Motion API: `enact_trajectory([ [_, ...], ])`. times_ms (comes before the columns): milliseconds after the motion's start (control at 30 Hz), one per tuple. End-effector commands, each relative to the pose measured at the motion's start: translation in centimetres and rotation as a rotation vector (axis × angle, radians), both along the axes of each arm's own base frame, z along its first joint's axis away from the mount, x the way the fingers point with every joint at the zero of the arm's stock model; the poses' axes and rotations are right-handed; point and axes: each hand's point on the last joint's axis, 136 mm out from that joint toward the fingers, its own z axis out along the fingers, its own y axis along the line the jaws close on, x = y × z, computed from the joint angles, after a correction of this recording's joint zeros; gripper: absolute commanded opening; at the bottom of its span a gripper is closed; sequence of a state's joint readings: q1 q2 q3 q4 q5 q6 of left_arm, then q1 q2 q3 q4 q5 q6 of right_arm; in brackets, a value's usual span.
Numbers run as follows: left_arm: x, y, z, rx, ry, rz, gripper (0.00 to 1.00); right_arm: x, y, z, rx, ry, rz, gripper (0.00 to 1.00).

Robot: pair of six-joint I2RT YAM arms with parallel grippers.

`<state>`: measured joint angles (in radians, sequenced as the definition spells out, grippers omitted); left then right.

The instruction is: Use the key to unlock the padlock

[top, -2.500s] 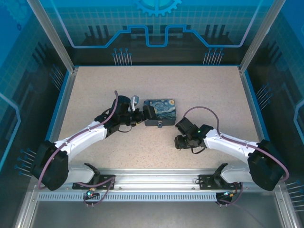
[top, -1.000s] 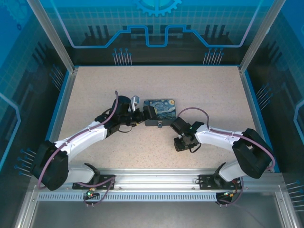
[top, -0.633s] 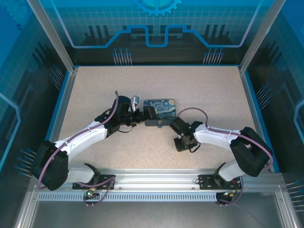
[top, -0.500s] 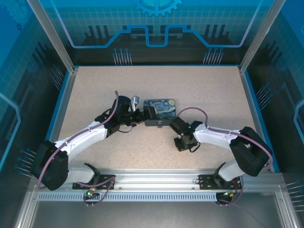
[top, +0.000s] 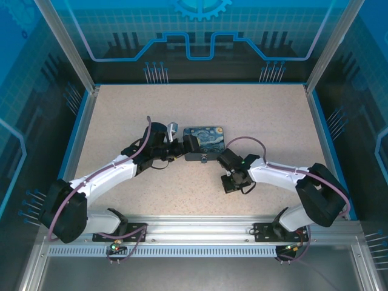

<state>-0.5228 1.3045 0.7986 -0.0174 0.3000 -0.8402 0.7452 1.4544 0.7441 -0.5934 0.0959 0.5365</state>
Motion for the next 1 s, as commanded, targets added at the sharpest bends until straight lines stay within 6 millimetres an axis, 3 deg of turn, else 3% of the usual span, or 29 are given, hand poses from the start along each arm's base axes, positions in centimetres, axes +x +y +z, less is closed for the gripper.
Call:
enact_trajectory([
  [0, 0.1, -0.3, 0.6, -0.015, -0.008, 0.005, 0.99, -0.3, 0.6, 0.9, 0.064, -0.009, 0.018, 0.00],
  [133, 0.2, -0.3, 0.5, -0.015, -0.007, 0.006, 0.99, -0.3, 0.7, 1.2, 0.077, -0.013, 0.015, 0.00],
  [533, 0.1, -0.3, 0.4, -0.018, -0.004, 0.008, 0.99, -1.6, 0.7, -0.6, 0.031, 0.074, 0.031, 0.00],
  [733, 0.1, -0.3, 0.5, -0.019, -0.006, 0.007, 0.99, -1.4, 0.8, -0.8, 0.008, 0.074, 0.032, 0.28],
  [967, 0.1, -0.3, 0.4, -0.016, -0.005, 0.006, 0.99, -0.9, 1.2, -0.3, 0.007, 0.056, 0.047, 0.34],
])
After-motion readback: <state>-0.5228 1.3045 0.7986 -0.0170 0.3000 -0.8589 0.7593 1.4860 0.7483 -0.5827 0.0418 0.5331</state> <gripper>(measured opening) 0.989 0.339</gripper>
